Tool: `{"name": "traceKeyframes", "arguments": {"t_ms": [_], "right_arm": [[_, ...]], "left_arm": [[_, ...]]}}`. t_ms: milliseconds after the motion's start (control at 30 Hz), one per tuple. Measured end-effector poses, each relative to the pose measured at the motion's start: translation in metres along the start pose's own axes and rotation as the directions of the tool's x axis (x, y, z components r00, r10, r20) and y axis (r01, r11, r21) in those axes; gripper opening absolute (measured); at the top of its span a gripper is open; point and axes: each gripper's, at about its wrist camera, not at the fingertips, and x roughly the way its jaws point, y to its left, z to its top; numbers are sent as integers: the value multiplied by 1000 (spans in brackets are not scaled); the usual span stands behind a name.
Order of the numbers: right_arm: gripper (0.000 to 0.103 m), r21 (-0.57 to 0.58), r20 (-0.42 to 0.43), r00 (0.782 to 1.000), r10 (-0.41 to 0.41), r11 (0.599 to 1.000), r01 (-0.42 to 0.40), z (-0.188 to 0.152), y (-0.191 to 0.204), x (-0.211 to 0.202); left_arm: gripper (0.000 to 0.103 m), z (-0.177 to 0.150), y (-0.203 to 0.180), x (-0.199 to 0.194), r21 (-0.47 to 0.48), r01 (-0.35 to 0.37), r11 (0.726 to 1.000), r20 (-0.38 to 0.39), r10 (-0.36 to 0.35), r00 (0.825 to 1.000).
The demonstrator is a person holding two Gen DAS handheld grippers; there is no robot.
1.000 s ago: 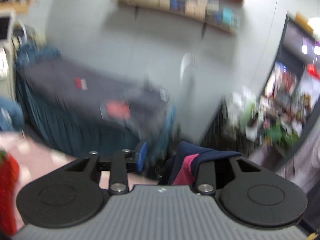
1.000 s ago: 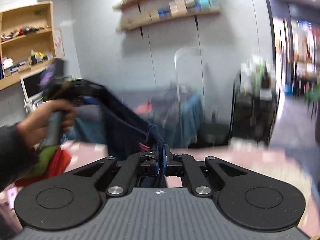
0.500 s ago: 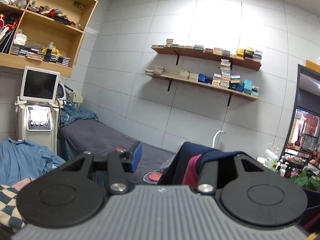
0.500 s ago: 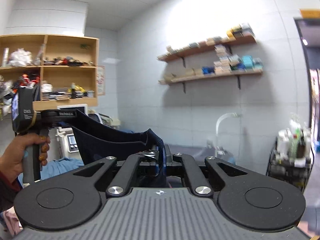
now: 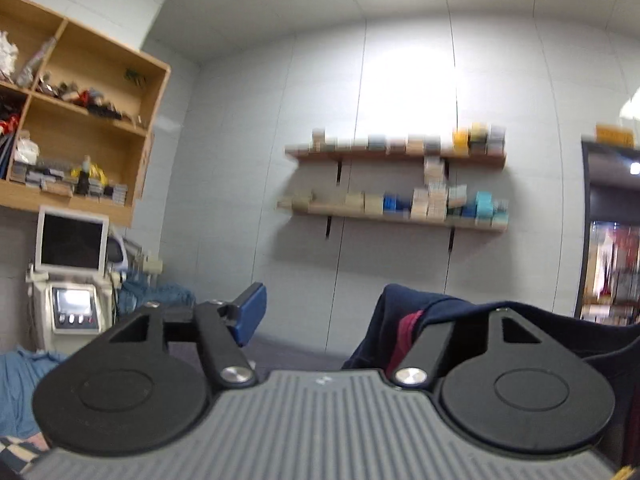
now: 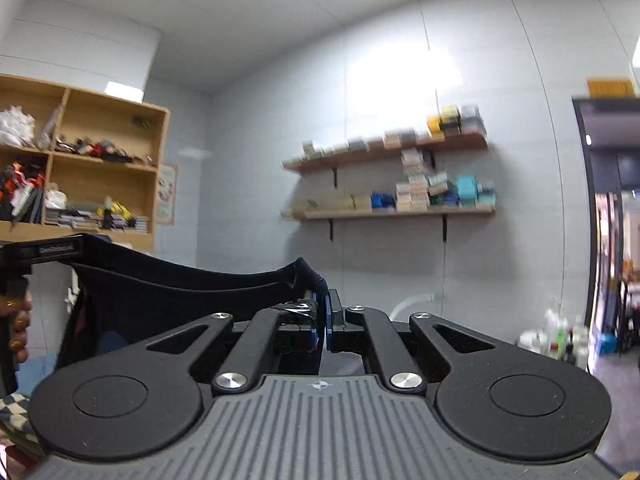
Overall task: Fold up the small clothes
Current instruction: 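Raise the shirt high with both grippers and shake it out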
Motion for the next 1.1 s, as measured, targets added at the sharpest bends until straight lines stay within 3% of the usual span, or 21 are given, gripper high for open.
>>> {"name": "traceKeyframes", "arguments": {"t_ms": [100,200,333,433,567,667,833,933,1000,1100], "right_arm": [[6,147,-41,999,29,989,-23,-24,-7,15],[6,60,-15,1000,28,998,-27,-28,11,14],[6,42,12,997,74,996,-75,-18,28,3],[6,58,22,995,101,993,-102,-11,36,-15],[6,75,12,989,144,987,-145,-14,44,-49],[6,76,37,986,161,984,-164,5,53,-71],[6,32,149,975,163,985,-169,57,58,-96],[6,-27,184,973,138,990,-135,79,57,-94],[6,-50,171,977,129,991,-122,78,55,-87],[6,-3,53,991,120,993,-120,52,44,-53]], "left_arm": [[62,-26,8,20,-9,-29,1000,-51,28,998],[62,-25,23,26,-24,-55,998,-43,54,998],[62,-14,31,9,-8,-107,994,57,107,993],[62,-16,37,-13,30,-121,992,94,117,989],[62,-15,50,-52,8,-110,994,112,108,988],[62,4,52,-76,-6,-90,996,147,90,985],[63,46,50,-106,-12,-46,999,195,47,980],[65,59,44,-113,10,-44,999,232,40,972],[66,56,40,-101,16,-52,999,195,48,980],[66,27,33,-56,73,-61,995,27,59,998]]}}
